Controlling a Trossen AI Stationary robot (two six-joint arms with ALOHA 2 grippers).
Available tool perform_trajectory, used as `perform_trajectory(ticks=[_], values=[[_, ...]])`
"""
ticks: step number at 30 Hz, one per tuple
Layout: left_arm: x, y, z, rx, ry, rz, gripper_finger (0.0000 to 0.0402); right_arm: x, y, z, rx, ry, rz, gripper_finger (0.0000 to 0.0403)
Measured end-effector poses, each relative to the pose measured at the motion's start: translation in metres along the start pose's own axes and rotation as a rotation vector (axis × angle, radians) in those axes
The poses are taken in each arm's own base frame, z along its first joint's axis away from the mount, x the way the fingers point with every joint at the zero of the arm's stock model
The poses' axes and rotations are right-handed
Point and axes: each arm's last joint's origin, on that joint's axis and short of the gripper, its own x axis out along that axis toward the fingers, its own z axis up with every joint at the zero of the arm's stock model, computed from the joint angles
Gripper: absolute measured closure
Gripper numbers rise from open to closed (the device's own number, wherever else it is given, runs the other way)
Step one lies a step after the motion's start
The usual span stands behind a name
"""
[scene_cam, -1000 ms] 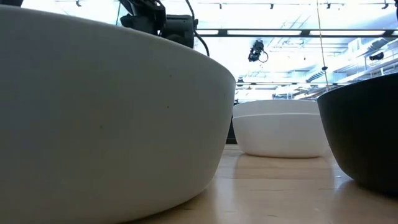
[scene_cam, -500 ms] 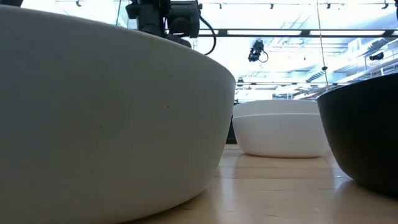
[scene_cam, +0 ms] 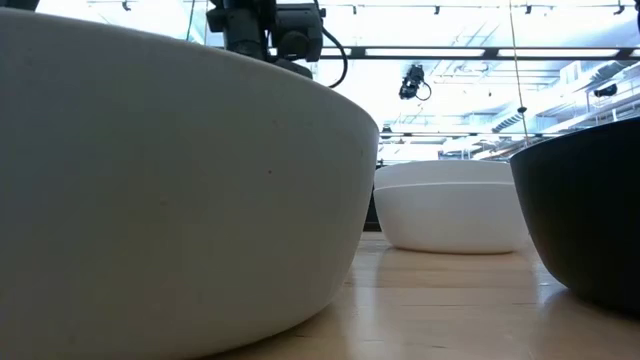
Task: Nest bowls inside each other
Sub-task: Stack the left white bowl on the dark gray bowl, then stack the right white bowl on the left white bowl
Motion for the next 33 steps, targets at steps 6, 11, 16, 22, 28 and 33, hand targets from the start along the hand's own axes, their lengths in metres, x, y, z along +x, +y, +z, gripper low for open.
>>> perform_trajectory(ticks=[6,11,16,22,28,33], values=[[0.011,-0.004,-0.001,0.003,0.039,-0.003,0.0379,0.002,0.002,-0.001,-0.011,0.003,-0.008,0.0337],[0.027,-0.007,-0.002,0.018,0.095,0.005,0.0388,0.005,0.005,-0.004,-0.022,0.007,-0.018,0.0337],[0.033,-0.007,-0.001,0.027,0.108,0.014,0.0386,0.008,0.008,-0.006,-0.028,0.018,-0.026,0.0337],[0.018,-0.006,0.000,0.024,0.086,-0.002,0.0378,0.009,0.009,-0.007,-0.014,0.037,-0.022,0.0337],[-0.019,-0.013,0.004,0.038,-0.001,-0.067,0.0388,0.009,0.010,-0.009,0.004,0.079,-0.008,0.0337],[-0.048,-0.018,0.002,0.054,-0.061,-0.113,0.0384,0.009,0.009,-0.010,0.030,0.112,-0.002,0.0337]])
